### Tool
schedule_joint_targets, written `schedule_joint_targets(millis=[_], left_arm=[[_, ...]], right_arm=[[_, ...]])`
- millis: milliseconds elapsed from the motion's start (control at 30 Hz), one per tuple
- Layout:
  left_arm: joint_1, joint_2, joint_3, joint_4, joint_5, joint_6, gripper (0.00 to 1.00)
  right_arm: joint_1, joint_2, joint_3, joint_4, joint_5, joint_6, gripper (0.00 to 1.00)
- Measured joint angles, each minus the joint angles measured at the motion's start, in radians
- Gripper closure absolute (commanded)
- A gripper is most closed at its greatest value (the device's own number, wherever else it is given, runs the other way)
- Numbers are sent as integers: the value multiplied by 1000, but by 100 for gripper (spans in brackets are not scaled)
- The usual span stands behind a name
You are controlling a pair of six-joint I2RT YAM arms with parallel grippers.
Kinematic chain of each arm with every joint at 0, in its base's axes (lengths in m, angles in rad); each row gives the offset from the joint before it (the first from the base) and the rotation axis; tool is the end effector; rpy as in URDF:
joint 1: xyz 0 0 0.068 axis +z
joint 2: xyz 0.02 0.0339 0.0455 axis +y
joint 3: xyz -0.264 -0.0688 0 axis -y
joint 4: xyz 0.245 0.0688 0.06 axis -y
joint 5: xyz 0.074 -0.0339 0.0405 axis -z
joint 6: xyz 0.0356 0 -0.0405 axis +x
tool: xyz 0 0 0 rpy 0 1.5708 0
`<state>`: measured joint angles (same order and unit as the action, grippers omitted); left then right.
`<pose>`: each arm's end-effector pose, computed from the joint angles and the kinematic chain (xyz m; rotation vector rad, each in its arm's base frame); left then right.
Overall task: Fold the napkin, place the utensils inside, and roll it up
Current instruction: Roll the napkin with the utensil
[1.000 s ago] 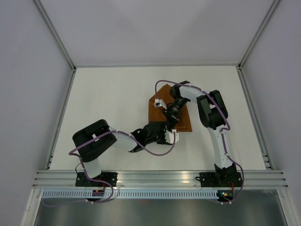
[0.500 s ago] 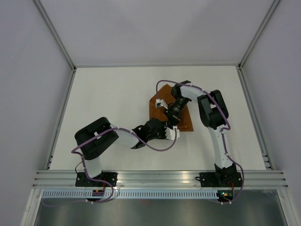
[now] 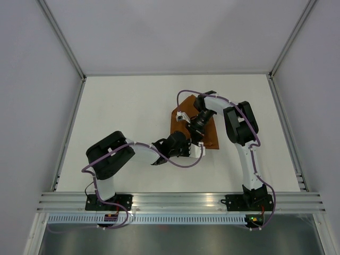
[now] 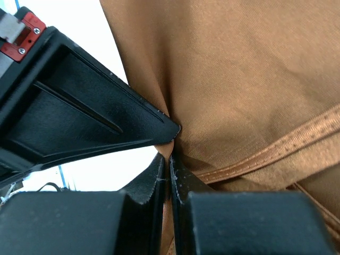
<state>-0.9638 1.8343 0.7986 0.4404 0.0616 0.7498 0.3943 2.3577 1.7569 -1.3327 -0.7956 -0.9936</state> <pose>0.2013 -0.2937 0.1268 1.6637 1.3947 -0.1895 0.3668 0.1802 0.1184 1.6062 -2.2639 -1.2609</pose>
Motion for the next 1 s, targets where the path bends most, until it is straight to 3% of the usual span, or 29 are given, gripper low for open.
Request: schedule_joint_targets(millis=[167, 267, 367, 467, 767, 1000], left_arm=[[0, 5, 30, -54, 4, -1, 96], [0, 6, 50, -93, 12, -6, 98], [2, 11, 75, -130, 26, -26, 98], [3, 15, 95, -158, 42, -54, 98], [16, 22, 135, -225, 97, -128, 98], [35, 22, 135, -225, 146, -175, 98]], right_arm=[[-2, 0, 0, -2, -1, 1, 83], [-2, -2, -2, -5, -3, 3, 75], [-2, -28, -33, 6, -3, 14, 56], [-2, -77, -82, 32, 3, 27, 46], [-21, -224, -213, 219, 49, 130, 38], [-120, -293, -255, 383, 60, 207, 37]])
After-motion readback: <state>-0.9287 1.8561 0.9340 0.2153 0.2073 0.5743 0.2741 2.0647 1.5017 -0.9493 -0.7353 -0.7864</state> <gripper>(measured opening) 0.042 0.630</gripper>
